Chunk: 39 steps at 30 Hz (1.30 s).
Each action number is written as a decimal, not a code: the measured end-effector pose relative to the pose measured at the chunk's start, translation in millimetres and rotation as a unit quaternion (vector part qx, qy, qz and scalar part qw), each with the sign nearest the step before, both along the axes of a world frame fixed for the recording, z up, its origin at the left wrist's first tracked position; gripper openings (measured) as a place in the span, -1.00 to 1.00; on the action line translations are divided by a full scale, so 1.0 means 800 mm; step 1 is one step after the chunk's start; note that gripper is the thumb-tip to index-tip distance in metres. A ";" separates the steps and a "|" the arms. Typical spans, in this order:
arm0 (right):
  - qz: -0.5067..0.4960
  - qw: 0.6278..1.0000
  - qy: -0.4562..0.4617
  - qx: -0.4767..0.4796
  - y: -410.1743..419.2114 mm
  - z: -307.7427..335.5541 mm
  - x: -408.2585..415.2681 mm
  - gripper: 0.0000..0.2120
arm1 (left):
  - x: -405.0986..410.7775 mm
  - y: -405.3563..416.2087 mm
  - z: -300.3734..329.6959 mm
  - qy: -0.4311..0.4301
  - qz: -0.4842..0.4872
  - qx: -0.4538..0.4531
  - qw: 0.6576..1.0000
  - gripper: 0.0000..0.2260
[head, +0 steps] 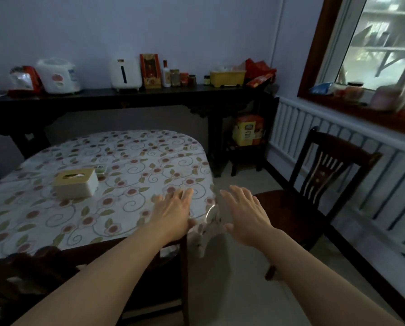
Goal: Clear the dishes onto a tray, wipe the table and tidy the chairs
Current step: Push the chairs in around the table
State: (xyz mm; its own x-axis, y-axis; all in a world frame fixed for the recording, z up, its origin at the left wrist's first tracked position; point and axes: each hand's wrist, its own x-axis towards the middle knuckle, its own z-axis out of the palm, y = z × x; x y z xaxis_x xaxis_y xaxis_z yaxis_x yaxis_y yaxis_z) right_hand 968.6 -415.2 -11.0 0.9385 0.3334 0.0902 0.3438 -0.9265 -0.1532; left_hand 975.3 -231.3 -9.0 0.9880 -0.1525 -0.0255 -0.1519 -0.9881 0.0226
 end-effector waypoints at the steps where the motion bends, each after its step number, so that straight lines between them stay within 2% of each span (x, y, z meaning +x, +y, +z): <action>1: -0.003 1.000 -0.002 -0.001 -0.031 0.004 0.006 -0.20 | 0.006 -0.031 0.005 -0.002 0.000 -0.009 1.000 -0.28; 7: -0.029 0.999 0.002 -0.027 -0.196 0.018 0.048 -0.19 | 0.047 -0.194 0.021 0.007 -0.003 -0.048 0.999 -0.31; 15: -0.053 0.999 0.001 -0.014 -0.366 0.022 0.133 -0.16 | 0.141 -0.368 0.027 0.017 -0.037 -0.036 0.999 -0.30; 24: -0.057 0.997 0.015 -0.050 -0.497 0.008 0.295 -0.16 | 0.330 -0.499 0.006 0.025 -0.044 -0.058 0.997 -0.31; 32: -0.050 0.996 0.015 -0.067 -0.600 0.005 0.422 -0.18 | 0.449 -0.606 -0.010 0.048 -0.054 -0.064 0.995 -0.34; 39: 0.029 0.994 0.028 -0.099 -0.689 -0.011 0.536 -0.22 | 0.516 -0.693 -0.034 0.062 0.010 -0.080 0.995 -0.33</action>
